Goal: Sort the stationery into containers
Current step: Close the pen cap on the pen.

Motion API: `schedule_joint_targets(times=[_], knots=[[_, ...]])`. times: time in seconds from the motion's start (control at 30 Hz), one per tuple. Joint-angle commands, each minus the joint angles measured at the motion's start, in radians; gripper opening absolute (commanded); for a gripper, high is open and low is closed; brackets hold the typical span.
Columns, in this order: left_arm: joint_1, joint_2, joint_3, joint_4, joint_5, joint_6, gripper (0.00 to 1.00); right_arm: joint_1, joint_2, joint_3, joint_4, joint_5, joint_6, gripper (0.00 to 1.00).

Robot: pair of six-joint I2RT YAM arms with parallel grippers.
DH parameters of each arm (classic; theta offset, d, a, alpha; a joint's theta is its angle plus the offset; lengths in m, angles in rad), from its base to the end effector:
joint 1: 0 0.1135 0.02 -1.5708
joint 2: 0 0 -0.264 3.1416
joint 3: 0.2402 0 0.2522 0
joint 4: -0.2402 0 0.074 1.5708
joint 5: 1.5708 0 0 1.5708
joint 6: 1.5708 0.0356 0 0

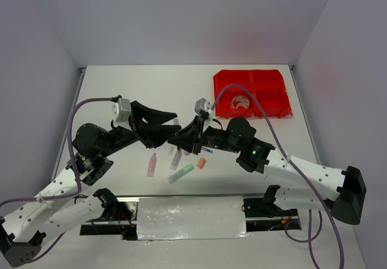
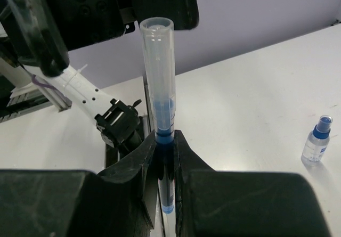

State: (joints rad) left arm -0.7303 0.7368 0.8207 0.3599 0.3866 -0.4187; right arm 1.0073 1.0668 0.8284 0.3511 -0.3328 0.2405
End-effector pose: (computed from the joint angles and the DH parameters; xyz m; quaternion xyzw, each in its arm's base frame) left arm 0.1104 -0.1168 0.4171 0.2418 0.4926 -0.5370 0.6407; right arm 0.1246 0.2190 0.3572 -0.3603 0.5631 0.5192 0.5325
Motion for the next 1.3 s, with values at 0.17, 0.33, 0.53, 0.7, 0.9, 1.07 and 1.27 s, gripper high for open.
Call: schedule_joint_targets(times=[0.17, 0.33, 0.53, 0.7, 0.9, 1.07, 1.27], knots=[[-0.004, 0.041, 0.075, 0.047, 0.012, -0.020, 0.42, -0.003, -0.027, 0.006, 0.058, -0.068, -0.036, 0.00], [-0.004, 0.055, 0.077, 0.068, 0.050, -0.048, 0.40, -0.001, -0.024, 0.020, 0.034, -0.054, -0.044, 0.00], [-0.004, 0.058, 0.075, 0.059, 0.067, -0.055, 0.25, -0.003, -0.024, 0.037, 0.020, -0.029, -0.047, 0.00], [-0.004, 0.049, 0.064, 0.044, 0.058, -0.057, 0.09, -0.003, -0.021, 0.060, -0.001, -0.021, -0.061, 0.00], [-0.004, 0.067, 0.077, -0.002, 0.046, -0.071, 0.00, -0.003, -0.011, 0.106, -0.012, 0.001, -0.070, 0.00], [-0.004, 0.059, 0.037, -0.033, -0.014, -0.091, 0.00, -0.010, 0.002, 0.179, -0.023, 0.031, -0.095, 0.00], [-0.004, 0.070, 0.005, -0.076, -0.045, -0.112, 0.00, -0.024, 0.038, 0.302, -0.003, 0.031, -0.119, 0.00]])
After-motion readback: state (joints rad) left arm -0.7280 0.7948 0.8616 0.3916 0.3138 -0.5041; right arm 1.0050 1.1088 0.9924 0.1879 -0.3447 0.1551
